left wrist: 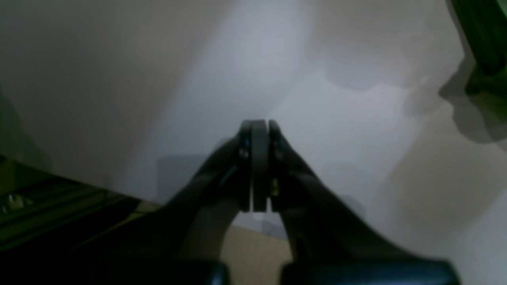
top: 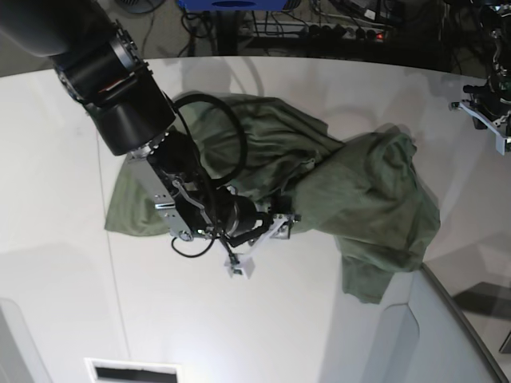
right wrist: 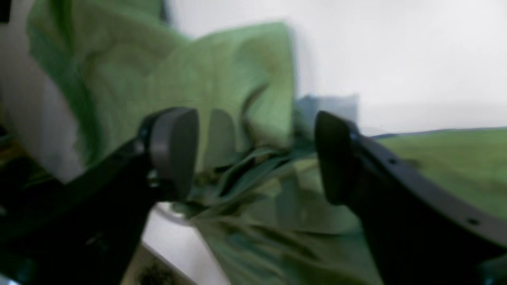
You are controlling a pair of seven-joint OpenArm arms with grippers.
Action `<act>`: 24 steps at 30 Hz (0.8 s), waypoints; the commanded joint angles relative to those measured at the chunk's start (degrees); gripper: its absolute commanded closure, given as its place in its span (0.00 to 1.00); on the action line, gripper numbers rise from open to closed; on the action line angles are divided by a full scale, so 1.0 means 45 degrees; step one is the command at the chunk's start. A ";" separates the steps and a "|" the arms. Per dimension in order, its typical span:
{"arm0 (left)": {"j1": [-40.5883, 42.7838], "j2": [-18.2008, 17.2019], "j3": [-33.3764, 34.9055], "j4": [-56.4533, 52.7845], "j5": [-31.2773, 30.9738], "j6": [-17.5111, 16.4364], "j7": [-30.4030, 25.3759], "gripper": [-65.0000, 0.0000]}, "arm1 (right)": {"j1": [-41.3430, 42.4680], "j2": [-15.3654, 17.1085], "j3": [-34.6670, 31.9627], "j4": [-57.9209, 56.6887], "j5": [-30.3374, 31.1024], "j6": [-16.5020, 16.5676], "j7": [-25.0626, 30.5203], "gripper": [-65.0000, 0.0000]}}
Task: Layout the t-shirt on the table in an organized manner, then fold the t-shirt properly
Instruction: 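Regrasp the shirt cloth with the right gripper near its middle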
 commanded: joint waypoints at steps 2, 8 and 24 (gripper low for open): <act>-0.0041 -0.0312 -0.0130 0.0205 -0.0002 0.0062 -0.0192 1.00 | 0.0714 -0.0009 0.0312 -0.0371 0.0036 0.0137 0.0260 0.29; -0.0041 -0.0312 -0.0130 0.0205 -0.0002 0.0062 -0.0192 1.00 | 0.1261 0.0030 0.0469 -0.2227 0.0114 0.1641 0.1433 0.29; -0.0022 -0.0292 -0.0091 0.0205 -0.0002 0.0062 -0.0192 1.00 | 0.1633 -0.0361 0.0469 -0.3770 0.0134 0.2227 0.1843 0.46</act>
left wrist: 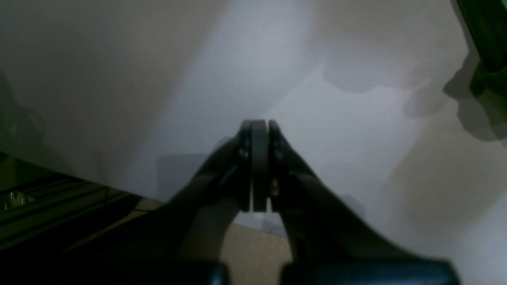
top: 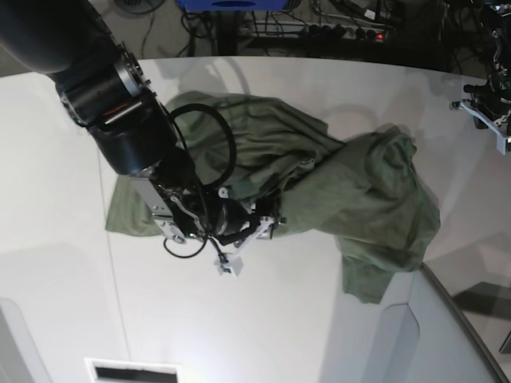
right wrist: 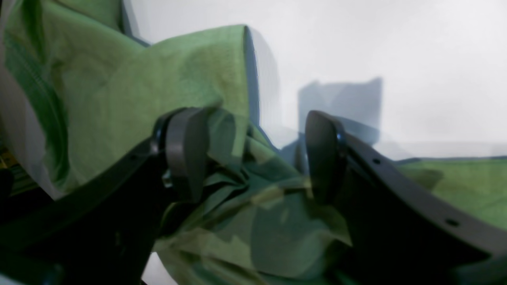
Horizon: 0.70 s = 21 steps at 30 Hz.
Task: Layout the t-shirt on the table in an organized manner, then fold the t-shirt properly
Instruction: 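Regrasp the shirt cloth with the right gripper near its middle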
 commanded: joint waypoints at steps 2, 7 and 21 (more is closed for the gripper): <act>-0.0017 -0.0287 -0.0067 0.0200 -0.0002 0.0057 -0.0177 1.00 | 0.0404 -0.0093 0.0032 0.0135 0.0153 0.0144 0.0153 0.46; -0.0017 -0.0268 -0.0067 0.0200 -0.0002 0.0057 -0.0177 1.00 | 0.0384 -0.0211 0.0032 0.0135 0.0173 0.0144 0.0133 0.46; -0.0036 -0.0268 -0.0067 0.0142 -0.0002 0.0057 -0.0177 1.00 | 0.0228 -0.0289 -0.0047 0.0154 0.0993 0.0691 0.0113 0.66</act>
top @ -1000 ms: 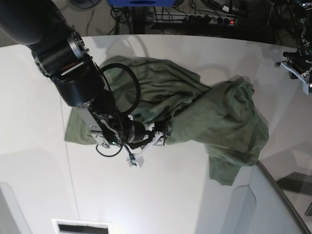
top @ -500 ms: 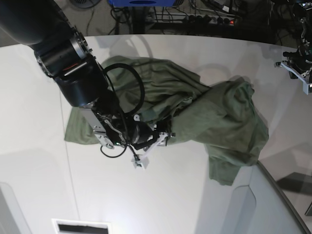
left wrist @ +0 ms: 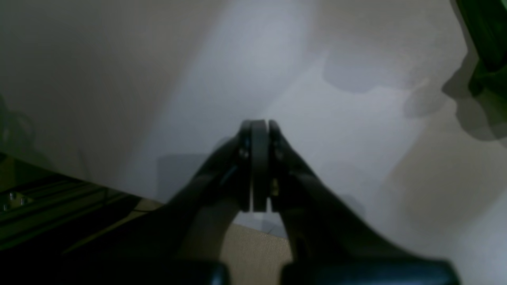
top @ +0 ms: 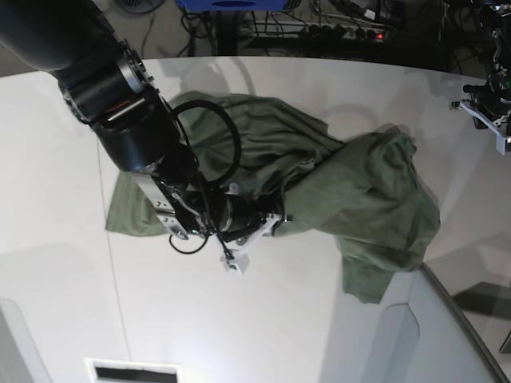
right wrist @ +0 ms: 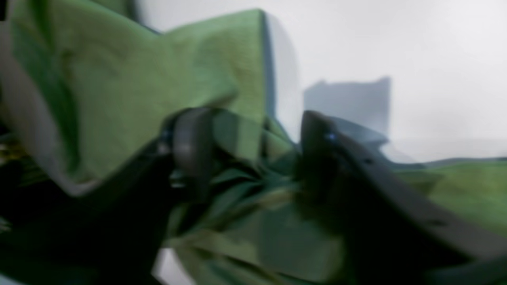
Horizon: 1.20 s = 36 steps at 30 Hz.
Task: Layout the t-shirt on the table in an organized manner, then fold the t-shirt properly
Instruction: 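Regrasp the shirt cloth with the right gripper near its middle, then lift and drag the held cloth with the right gripper toward the left gripper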
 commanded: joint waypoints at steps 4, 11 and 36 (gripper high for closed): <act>-0.0027 -0.0273 -0.0091 0.0156 -0.0002 0.0057 -0.0177 1.00 | 0.0437 -0.0133 -0.0037 0.0218 0.0876 0.0293 0.0128 0.99; -0.0144 -0.0292 -0.0130 0.0156 -0.0002 0.0057 -0.0197 1.00 | 0.0183 -0.0133 -0.0037 0.2113 0.0915 0.0293 -0.1435 0.99; -0.1746 -0.0351 -0.0071 0.0195 0.0017 0.0057 -0.0138 1.00 | -0.3744 0.1566 -0.0721 1.1295 -0.0980 -0.2716 -0.4854 0.61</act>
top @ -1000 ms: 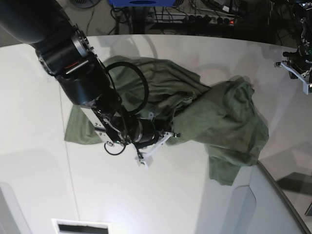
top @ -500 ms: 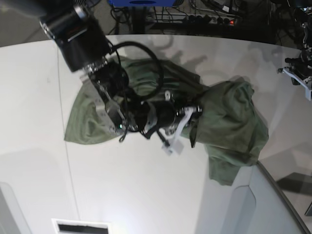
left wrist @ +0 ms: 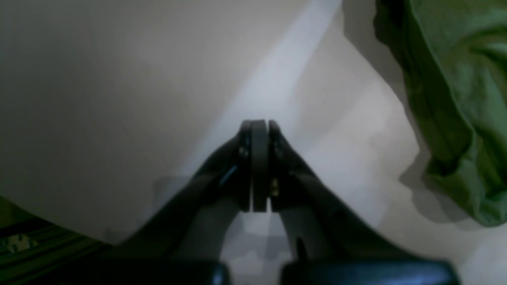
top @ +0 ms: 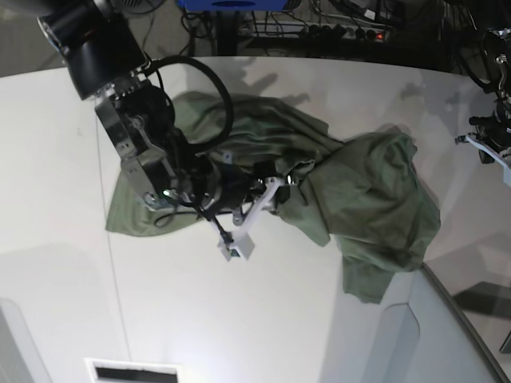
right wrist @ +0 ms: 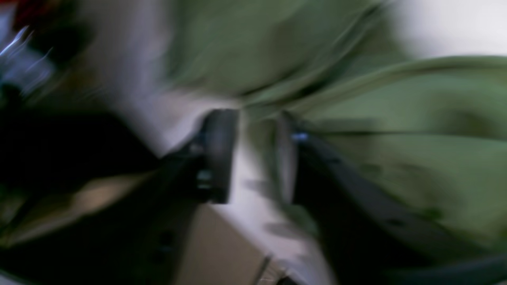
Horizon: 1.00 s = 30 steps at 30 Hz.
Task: Layout the t-shirt on the table in an organized manner, then fold the t-shirt properly
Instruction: 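Lift and drag the held cloth with the right gripper toward the left gripper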
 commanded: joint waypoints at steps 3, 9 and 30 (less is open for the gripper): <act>-0.0046 -0.0278 -0.0076 0.0103 -0.0075 0.0057 -0.0187 1.00 | 0.0855 -0.0348 -0.1091 -0.0150 -0.0973 -0.0515 0.0028 0.22; 0.0091 -0.0317 -0.0154 0.0064 -0.0075 0.0057 -0.0206 1.00 | 0.2281 -0.1168 -0.1227 -0.3921 -0.1188 0.0207 0.1141 0.23; 0.0169 -0.0336 -0.0174 0.0064 -0.0017 0.0057 -0.0206 1.00 | 0.2496 -0.1559 -0.2067 -0.3432 -0.1188 0.1653 -0.0304 1.00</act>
